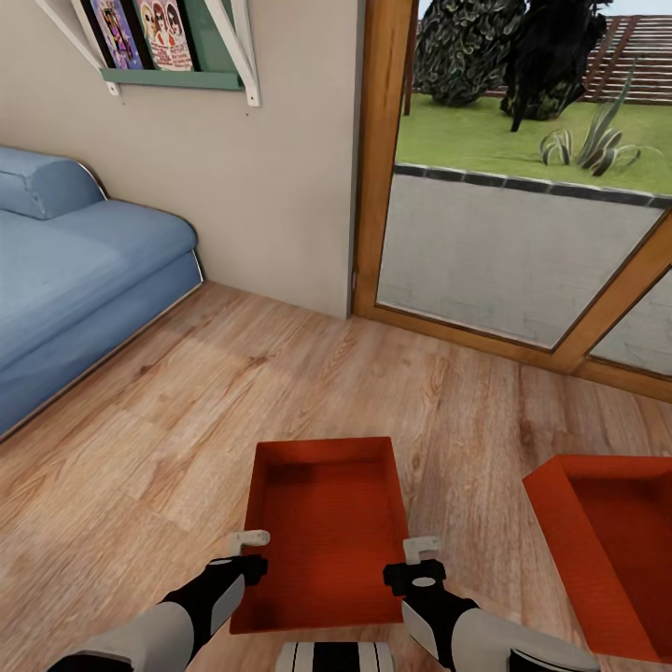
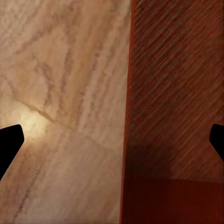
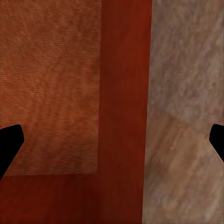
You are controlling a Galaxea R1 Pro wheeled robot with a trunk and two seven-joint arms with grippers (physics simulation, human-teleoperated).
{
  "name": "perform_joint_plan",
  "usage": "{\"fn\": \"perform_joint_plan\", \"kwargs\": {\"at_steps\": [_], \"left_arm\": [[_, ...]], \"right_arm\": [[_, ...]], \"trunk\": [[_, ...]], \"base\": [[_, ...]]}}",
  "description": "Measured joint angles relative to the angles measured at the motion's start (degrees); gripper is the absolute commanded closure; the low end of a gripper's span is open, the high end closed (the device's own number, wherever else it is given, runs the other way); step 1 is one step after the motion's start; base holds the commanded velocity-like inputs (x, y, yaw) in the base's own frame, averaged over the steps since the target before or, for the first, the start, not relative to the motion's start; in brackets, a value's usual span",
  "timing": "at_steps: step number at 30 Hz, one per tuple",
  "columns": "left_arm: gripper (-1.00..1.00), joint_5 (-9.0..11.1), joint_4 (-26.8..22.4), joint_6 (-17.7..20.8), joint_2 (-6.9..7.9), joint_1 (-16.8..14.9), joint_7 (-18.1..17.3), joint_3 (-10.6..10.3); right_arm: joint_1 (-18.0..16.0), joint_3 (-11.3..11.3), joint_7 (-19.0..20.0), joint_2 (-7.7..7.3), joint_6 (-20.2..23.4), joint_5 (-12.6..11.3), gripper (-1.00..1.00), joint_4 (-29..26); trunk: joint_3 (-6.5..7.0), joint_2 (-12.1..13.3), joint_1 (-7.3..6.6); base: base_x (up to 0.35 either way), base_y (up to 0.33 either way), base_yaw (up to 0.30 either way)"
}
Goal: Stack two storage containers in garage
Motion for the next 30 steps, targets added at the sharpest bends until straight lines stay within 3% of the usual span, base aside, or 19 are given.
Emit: {"fn": "perform_joint_plan", "kwargs": {"at_steps": [10, 11, 12, 19, 30], "left_arm": [[-1.00, 0.0, 0.0, 0.0, -0.01, 0.0, 0.0, 0.0], [-1.00, 0.0, 0.0, 0.0, -0.01, 0.0, 0.0, 0.0], [1.00, 0.0, 0.0, 0.0, -0.01, 0.0, 0.0, 0.0], [1.00, 1.3, 0.4, -0.1, 0.01, 0.0, -0.2, -0.2], [1.00, 1.0, 0.4, -0.2, -0.06, 0.0, -0.3, -0.3]], "right_arm": [[0.0, -0.1, 0.0, 0.00, 0.0, 0.0, -1.00, 0.0], [0.0, -0.1, 0.0, 0.00, 0.0, 0.0, 1.00, 0.0], [0.0, -0.1, 0.0, 0.00, 0.0, 0.0, 1.00, 0.0], [0.0, 0.2, 0.2, 0.05, 0.1, 0.1, 1.00, -0.1], [0.0, 0.1, 0.3, 0.05, 0.1, -0.1, 1.00, -0.3]], "trunk": [[0.00, 0.0, 0.00], [0.00, 0.0, 0.00], [0.00, 0.0, 0.00], [0.00, 0.0, 0.00], [0.00, 0.0, 0.00]], "base": [[0.000, 0.000, 0.000], [0.000, 0.000, 0.000], [0.000, 0.000, 0.000], [0.000, 0.000, 0.000], [0.000, 0.000, 0.000]]}}
